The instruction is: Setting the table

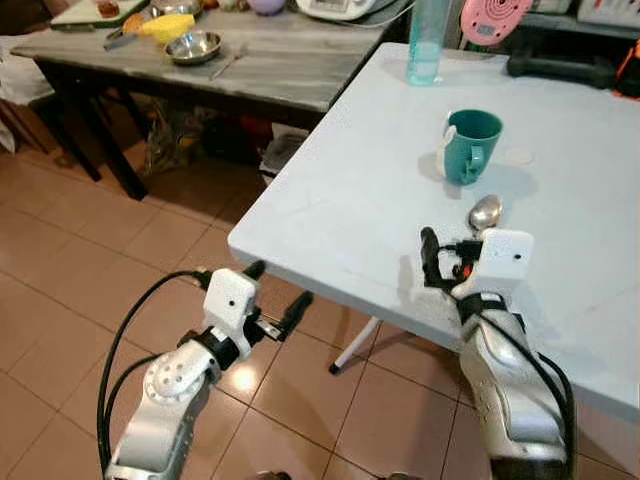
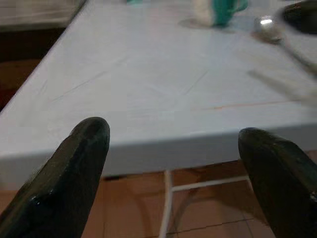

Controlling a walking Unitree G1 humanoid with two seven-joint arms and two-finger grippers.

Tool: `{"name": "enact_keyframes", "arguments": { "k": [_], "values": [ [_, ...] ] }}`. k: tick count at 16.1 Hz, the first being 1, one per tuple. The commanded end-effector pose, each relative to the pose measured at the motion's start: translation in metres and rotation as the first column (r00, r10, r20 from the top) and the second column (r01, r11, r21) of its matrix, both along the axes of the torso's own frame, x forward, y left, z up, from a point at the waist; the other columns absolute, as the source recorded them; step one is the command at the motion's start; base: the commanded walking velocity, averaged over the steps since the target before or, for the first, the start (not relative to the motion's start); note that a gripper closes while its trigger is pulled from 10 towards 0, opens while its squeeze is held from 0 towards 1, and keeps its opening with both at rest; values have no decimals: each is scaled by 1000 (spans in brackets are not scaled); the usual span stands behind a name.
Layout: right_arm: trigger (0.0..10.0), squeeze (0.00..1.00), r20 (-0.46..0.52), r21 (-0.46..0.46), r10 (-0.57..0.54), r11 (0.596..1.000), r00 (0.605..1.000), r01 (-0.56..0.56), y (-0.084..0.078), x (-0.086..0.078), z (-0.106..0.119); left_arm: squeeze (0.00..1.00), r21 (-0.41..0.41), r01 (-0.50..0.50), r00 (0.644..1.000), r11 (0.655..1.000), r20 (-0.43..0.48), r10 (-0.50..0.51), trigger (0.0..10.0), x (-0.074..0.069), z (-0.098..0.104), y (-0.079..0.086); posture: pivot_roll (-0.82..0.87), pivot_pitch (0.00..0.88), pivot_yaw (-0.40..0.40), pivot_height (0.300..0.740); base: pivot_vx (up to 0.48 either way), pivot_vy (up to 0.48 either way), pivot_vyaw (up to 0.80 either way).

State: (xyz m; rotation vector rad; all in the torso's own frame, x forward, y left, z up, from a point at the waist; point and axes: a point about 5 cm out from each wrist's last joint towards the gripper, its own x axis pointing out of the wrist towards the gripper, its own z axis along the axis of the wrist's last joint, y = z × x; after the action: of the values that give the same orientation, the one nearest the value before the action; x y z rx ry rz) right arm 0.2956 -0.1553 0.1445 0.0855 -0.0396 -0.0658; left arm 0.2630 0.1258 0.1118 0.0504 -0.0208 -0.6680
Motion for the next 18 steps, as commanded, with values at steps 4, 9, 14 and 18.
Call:
{"name": "enact_keyframes", "arguments": {
  "k": [4, 9, 14, 18],
  "values": [
    [10000, 0, -31, 26, -67, 997, 997, 68, 2, 6, -1, 0, 25, 111, 994, 993, -5, -111, 10000, -4, 5, 2, -33, 132, 93, 740, 0, 0, 0],
    [10000, 0, -143, 117, -175, 974, 974, 192, -1, 18, -12, 0, 34, 147, 989, 989, -3, -147, 10000, -4, 7, 0, -32, 136, 90, 740, 0, 0, 0],
    [10000, 0, -143, 129, -231, 960, 962, 250, -6, 34, -3, 0, 22, 159, 987, 987, -17, -159, 10000, -8, 3, -5, -34, 134, 89, 740, 0, 0, 0],
    [10000, 0, -222, 108, -277, 946, 935, 306, -11, 41, -11, 0, 25, 161, 987, 987, -22, -161, 10000, -7, 2, -5, -30, 135, 88, 740, 0, 0, 0]
  ]
}}
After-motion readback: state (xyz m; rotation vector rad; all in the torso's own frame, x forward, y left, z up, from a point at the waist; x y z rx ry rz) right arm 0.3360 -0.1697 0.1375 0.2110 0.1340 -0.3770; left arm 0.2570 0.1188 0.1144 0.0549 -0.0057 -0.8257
